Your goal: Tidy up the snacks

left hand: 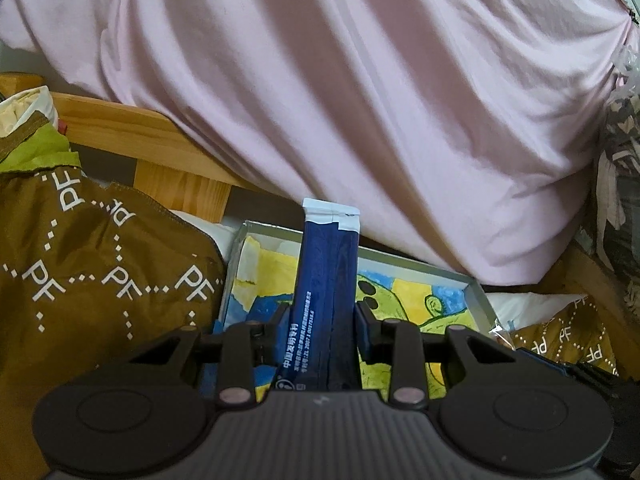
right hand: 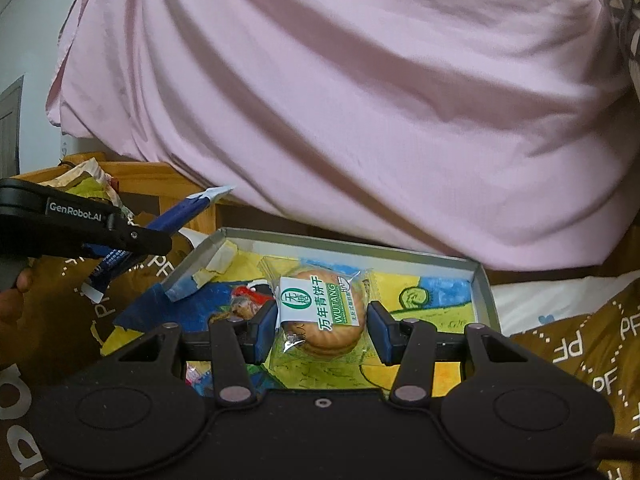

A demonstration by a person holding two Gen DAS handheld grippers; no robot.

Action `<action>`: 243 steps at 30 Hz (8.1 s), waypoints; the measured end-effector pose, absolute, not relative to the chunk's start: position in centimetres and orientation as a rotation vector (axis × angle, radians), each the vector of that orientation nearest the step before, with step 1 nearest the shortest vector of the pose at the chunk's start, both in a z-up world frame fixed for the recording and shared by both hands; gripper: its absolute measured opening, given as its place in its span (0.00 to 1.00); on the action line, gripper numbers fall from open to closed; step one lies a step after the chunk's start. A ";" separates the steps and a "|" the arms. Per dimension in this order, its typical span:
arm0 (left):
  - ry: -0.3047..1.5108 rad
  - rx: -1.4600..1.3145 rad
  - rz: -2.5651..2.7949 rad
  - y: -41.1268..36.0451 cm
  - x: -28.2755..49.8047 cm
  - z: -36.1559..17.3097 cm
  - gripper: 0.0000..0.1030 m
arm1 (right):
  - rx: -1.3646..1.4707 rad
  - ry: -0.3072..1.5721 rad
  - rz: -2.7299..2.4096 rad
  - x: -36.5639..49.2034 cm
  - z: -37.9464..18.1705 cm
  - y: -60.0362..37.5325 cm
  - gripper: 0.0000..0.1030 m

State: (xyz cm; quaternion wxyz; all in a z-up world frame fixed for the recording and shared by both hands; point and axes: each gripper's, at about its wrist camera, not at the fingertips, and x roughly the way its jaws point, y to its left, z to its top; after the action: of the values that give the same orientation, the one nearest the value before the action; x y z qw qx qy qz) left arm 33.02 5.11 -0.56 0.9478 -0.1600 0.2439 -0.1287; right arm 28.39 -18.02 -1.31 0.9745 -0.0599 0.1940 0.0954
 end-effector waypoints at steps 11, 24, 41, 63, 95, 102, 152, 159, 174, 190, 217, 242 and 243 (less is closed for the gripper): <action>0.565 -0.319 -0.273 3.9 33.6 -3.0 0.35 | -0.124 0.511 0.181 29.6 -3.2 -18.0 0.49; 0.596 -0.245 -0.308 1.6 33.6 -4.9 0.35 | -0.123 0.573 0.170 30.2 -3.9 -18.1 0.49; 0.597 -0.214 -0.307 1.6 34.6 -5.8 0.35 | -0.115 0.606 0.159 31.1 -5.1 -18.4 0.49; 0.606 -0.238 -0.265 2.0 34.3 -4.5 0.79 | -0.072 0.559 0.134 30.7 -4.0 -18.3 0.79; 0.351 -0.151 -0.049 6.0 13.1 5.7 1.00 | 0.020 0.327 0.201 11.1 3.8 -18.2 0.99; 0.472 -0.083 -0.045 6.7 10.3 4.7 1.00 | 0.050 0.385 0.206 8.7 3.2 -18.0 0.99; 0.833 -0.137 -0.094 9.2 22.1 -3.0 1.00 | -0.136 0.648 0.323 19.0 -4.1 -14.3 0.99; 0.810 -0.066 -0.116 8.8 22.1 -2.8 1.00 | -0.155 0.656 0.410 20.9 -5.1 -13.2 0.96; 0.846 0.115 -0.157 6.4 21.5 -4.1 1.00 | 0.017 0.735 0.493 27.3 -7.3 -11.3 0.76; 0.834 0.133 -0.243 5.3 20.8 -4.4 1.00 | -0.271 0.786 0.591 23.4 -6.5 -12.1 0.53; 0.771 0.178 -0.376 1.3 25.0 -6.9 0.84 | -0.121 0.853 0.590 21.8 -7.9 -15.4 0.64; 0.812 0.198 -0.294 1.6 26.4 -7.0 0.52 | -0.431 0.753 0.635 19.2 -5.3 -13.2 0.56; 0.814 0.190 -0.294 1.7 26.4 -6.9 0.51 | -0.430 0.749 0.633 19.3 -5.3 -13.2 0.56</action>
State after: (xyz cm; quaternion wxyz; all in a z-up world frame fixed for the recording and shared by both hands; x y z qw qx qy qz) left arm 26.38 1.69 -6.86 0.9035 0.0919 0.3939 -0.1420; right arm 19.26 -13.21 -5.28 0.8600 -0.2049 0.3570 0.3016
